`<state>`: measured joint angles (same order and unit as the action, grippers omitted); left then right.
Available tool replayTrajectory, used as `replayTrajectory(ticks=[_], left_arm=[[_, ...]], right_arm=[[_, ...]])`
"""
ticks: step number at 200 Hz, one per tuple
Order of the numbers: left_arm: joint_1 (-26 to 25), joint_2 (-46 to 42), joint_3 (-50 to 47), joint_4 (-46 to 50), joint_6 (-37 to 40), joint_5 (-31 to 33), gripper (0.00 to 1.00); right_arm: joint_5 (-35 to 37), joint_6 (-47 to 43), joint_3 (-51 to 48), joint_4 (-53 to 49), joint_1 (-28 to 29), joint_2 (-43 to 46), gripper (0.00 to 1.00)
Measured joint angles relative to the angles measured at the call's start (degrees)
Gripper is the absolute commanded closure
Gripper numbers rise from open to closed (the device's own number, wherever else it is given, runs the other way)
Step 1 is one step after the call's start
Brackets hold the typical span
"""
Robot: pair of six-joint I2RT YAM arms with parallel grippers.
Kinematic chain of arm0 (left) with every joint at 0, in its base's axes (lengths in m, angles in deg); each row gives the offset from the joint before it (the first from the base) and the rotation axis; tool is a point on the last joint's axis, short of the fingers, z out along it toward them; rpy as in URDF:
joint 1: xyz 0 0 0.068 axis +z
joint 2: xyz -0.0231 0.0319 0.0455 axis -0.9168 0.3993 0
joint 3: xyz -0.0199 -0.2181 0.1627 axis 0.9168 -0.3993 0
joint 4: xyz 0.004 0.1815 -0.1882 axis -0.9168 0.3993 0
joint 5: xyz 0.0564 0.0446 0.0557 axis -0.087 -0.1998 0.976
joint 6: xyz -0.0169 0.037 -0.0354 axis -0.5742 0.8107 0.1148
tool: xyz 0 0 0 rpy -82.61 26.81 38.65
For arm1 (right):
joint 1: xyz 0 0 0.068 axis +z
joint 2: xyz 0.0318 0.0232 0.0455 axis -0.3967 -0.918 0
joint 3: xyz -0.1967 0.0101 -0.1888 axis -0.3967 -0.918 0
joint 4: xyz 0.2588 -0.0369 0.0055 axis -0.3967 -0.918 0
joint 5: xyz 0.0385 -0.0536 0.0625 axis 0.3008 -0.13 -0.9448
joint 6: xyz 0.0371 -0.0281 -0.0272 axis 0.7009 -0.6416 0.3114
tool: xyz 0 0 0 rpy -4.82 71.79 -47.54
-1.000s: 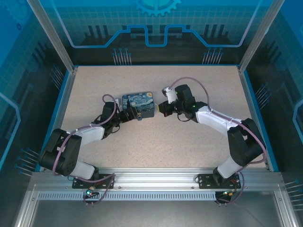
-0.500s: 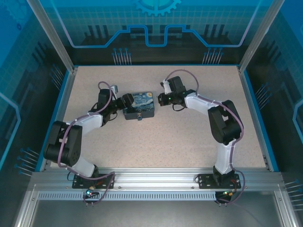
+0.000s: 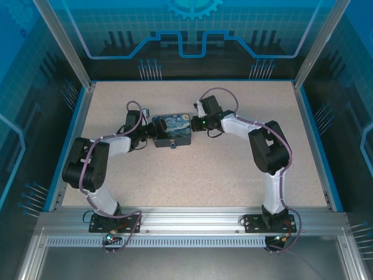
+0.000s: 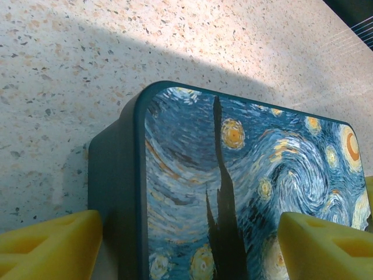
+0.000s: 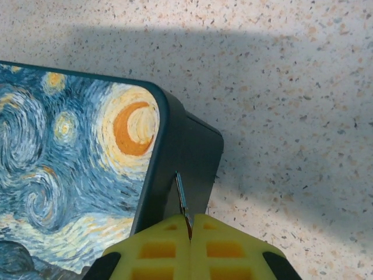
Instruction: Unlock a padlock with a key
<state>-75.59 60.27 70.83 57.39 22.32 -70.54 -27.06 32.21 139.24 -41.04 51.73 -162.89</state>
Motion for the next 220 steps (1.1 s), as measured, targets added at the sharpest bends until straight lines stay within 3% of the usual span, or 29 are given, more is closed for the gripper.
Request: replayTrajectory(ticks=[72, 125, 186, 220], left_arm=[[-2.4, -0.5, -1.0, -0.5, 0.3, -0.4, 0.18], [-5.1, -5.7, -4.3, 1.3, 1.0, 1.8, 0.03], [-5.6, -25.1, -8.2, 10.3, 7.5, 9.9, 0.04], [-11.5, -37.0, -15.5, 15.5, 8.9, 12.9, 0.08]], right_arm=[[2.2, 3.2, -11.6, 0.2, 2.2, 8.3, 1.00], [3.7, 4.2, -16.8, 0.0, 3.1, 13.4, 1.00], [9.0, 1.6, -20.4, -3.6, 2.3, 20.4, 1.00], [7.9, 0.3, -21.2, -2.6, 2.0, 26.0, 1.00]])
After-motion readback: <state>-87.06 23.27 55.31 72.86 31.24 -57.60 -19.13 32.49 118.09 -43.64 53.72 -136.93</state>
